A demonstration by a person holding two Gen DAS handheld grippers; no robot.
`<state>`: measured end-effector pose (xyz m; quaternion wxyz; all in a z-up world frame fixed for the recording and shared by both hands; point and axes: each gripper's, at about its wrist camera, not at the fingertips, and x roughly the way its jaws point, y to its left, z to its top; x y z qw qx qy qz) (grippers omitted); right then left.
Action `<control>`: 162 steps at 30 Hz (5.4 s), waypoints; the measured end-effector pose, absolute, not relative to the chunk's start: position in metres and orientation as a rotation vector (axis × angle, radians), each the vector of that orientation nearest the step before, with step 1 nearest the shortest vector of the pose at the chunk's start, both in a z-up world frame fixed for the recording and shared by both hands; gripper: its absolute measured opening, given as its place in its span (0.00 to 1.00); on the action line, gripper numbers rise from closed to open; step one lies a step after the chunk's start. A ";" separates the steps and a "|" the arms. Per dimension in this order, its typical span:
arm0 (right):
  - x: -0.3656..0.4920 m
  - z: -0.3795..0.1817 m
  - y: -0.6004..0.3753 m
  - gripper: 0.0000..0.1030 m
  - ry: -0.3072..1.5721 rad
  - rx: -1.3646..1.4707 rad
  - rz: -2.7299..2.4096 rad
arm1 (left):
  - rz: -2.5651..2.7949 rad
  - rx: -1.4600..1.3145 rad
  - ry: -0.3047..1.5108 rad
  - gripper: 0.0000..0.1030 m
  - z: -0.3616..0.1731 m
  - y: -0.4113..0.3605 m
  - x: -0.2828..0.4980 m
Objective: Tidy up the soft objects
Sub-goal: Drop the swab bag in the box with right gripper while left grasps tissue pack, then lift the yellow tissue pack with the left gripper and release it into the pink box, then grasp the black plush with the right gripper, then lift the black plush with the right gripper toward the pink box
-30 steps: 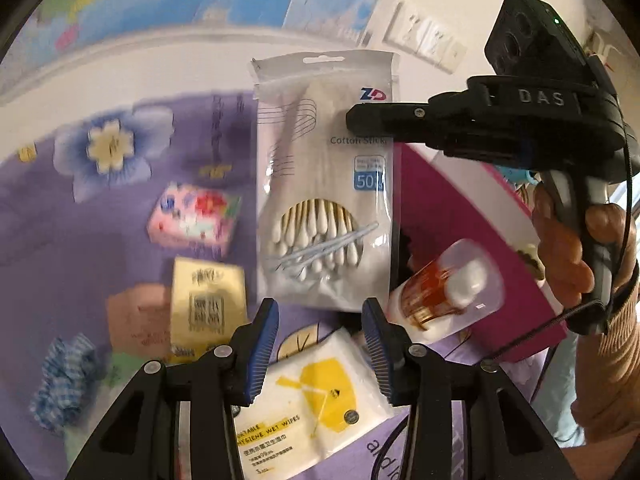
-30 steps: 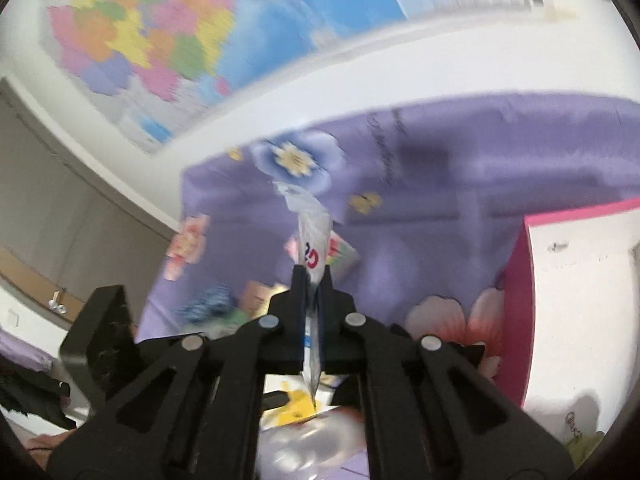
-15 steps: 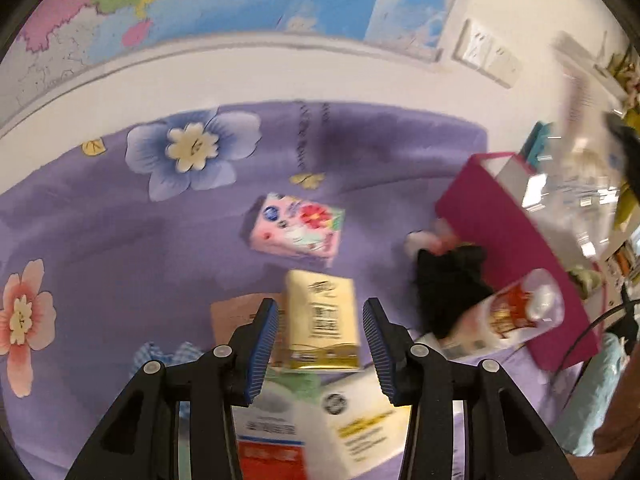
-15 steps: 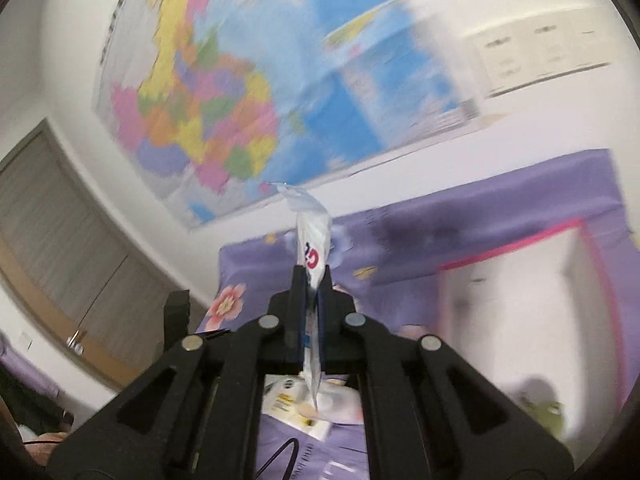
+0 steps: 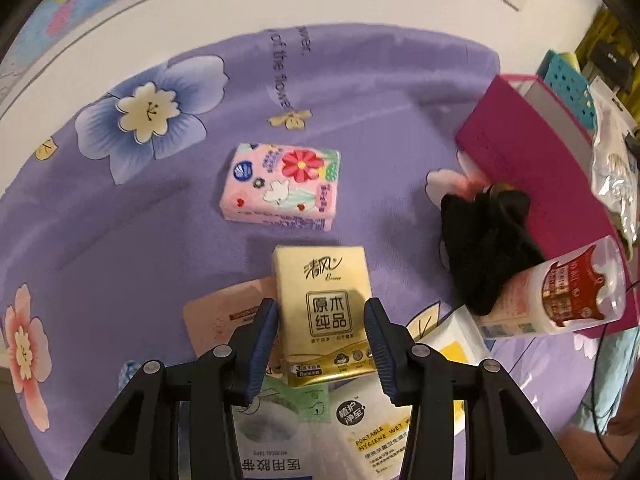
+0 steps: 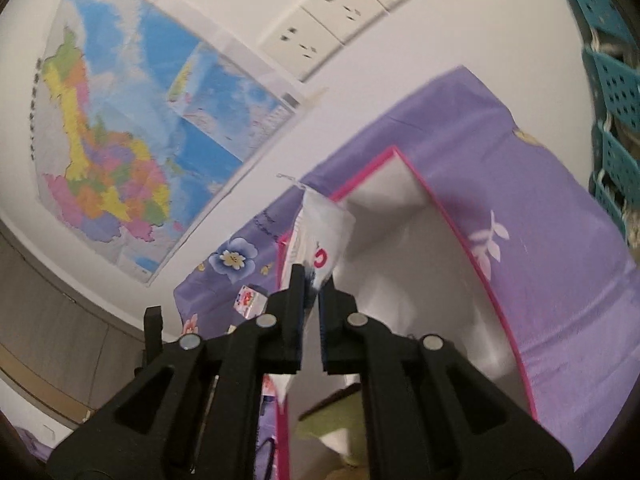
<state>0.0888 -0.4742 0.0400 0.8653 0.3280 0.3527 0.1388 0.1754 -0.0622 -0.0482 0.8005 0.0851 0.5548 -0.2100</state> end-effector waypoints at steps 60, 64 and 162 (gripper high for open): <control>0.029 0.028 -0.451 0.45 0.666 0.620 0.348 | -0.892 -0.013 0.890 0.47 0.083 -0.220 0.126; 0.020 0.027 -0.464 0.45 0.656 0.638 0.331 | -0.903 0.032 0.961 0.47 0.062 -0.268 0.133; 0.202 -0.006 -0.246 0.35 1.216 -0.162 0.556 | -0.561 -0.181 1.164 0.05 -0.074 -0.123 0.209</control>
